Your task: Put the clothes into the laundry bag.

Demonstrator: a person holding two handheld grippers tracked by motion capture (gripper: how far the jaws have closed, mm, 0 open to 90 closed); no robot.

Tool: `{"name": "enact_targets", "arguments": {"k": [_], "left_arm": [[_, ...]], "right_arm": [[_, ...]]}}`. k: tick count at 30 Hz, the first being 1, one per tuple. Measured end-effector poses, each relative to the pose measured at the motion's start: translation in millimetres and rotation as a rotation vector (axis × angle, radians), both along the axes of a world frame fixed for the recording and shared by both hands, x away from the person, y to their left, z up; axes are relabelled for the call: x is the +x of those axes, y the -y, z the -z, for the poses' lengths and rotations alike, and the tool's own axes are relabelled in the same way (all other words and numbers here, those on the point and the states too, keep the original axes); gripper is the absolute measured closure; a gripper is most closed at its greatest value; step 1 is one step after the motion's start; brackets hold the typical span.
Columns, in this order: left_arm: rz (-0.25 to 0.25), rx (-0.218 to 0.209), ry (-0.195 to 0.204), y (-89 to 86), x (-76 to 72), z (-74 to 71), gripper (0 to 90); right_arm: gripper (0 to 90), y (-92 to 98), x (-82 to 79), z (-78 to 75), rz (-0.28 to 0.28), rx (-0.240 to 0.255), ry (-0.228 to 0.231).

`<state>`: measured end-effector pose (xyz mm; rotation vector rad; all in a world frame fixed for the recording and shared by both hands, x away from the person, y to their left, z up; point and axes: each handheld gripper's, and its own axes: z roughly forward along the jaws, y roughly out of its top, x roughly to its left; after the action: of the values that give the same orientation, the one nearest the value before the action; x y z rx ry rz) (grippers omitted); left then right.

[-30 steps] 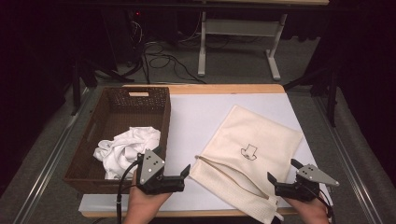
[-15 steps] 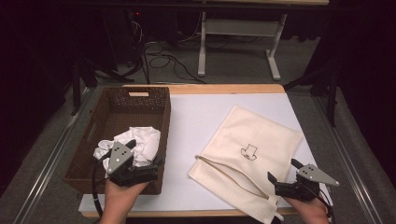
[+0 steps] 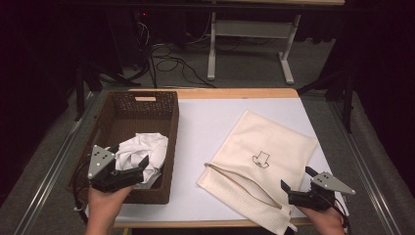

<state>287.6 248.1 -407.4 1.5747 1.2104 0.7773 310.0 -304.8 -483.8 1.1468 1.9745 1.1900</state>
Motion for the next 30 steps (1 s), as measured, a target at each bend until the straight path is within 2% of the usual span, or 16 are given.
{"name": "enact_targets", "arguments": {"k": [7,14,20,24,27,30], "left_arm": [[-0.064,-0.04,-0.011,-30.8,-2.3,3.2,0.5],[-0.127,-0.03,-0.008,-51.9,-6.4,7.1,0.6],[-0.125,-0.053,-0.015,-52.8,-6.7,9.7,2.9],[-0.127,-0.031,-0.013,-47.5,-3.8,7.1,2.8],[-0.119,-0.025,-0.02,-42.8,2.7,1.3,1.7],[-0.123,0.005,-0.034,-39.2,11.7,-3.7,1.7]], "right_arm": [[0.2,0.0,1.5,1.5,-0.003,-0.006,-0.004],[0.2,0.3,2.1,2.3,0.003,-0.001,-0.014],[0.2,0.2,3.1,2.9,0.002,-0.007,-0.012],[0.2,-1.3,3.2,3.2,0.003,-0.013,-0.015],[0.2,-1.1,2.8,2.8,0.0,-0.014,-0.007],[0.2,1.2,3.2,2.7,0.002,-0.012,-0.009]]}}
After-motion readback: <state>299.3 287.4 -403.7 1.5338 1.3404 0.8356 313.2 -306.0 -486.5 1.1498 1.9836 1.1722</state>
